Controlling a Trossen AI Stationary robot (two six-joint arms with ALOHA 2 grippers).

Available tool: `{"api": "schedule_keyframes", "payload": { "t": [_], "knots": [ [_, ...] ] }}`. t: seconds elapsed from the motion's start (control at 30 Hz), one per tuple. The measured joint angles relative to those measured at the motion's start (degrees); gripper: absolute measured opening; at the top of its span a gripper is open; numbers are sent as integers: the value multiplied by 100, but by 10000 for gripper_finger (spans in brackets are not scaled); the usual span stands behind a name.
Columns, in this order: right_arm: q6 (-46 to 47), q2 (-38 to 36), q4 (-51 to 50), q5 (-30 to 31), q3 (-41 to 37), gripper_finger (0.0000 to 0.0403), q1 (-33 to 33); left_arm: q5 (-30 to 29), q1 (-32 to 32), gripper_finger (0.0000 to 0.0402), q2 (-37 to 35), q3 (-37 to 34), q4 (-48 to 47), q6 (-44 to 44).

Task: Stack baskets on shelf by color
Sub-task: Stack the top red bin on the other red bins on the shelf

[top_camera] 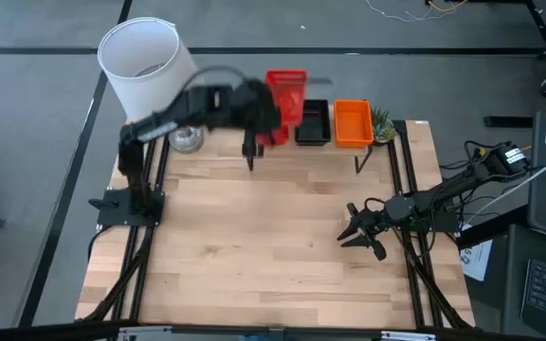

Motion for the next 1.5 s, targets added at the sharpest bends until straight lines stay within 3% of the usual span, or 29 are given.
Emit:
{"api": "schedule_keyframes", "payload": {
  "t": [0.13, 0.33, 0.57, 0.93, 1.5],
  "knots": [
    [-51, 0, -25, 3, 1, 106, -2, 943, 988, 0, 158, -13, -80, -230],
    [-47, 0, -35, 4, 2, 106, -4, 1217, 1415, 0, 428, -11, 29, -240],
    [-62, 0, -61, 5, 1, 106, -11, 933, 1320, 0, 885, -20, -421, -807],
    [-71, 0, -81, 9, 0, 106, -118, 129, 645, 0, 828, -15, -1007, -1178],
    [-30, 0, -79, 5, 0, 106, -118, 586, 769, 0, 852, -17, -1042, -1229]
  ]
}}
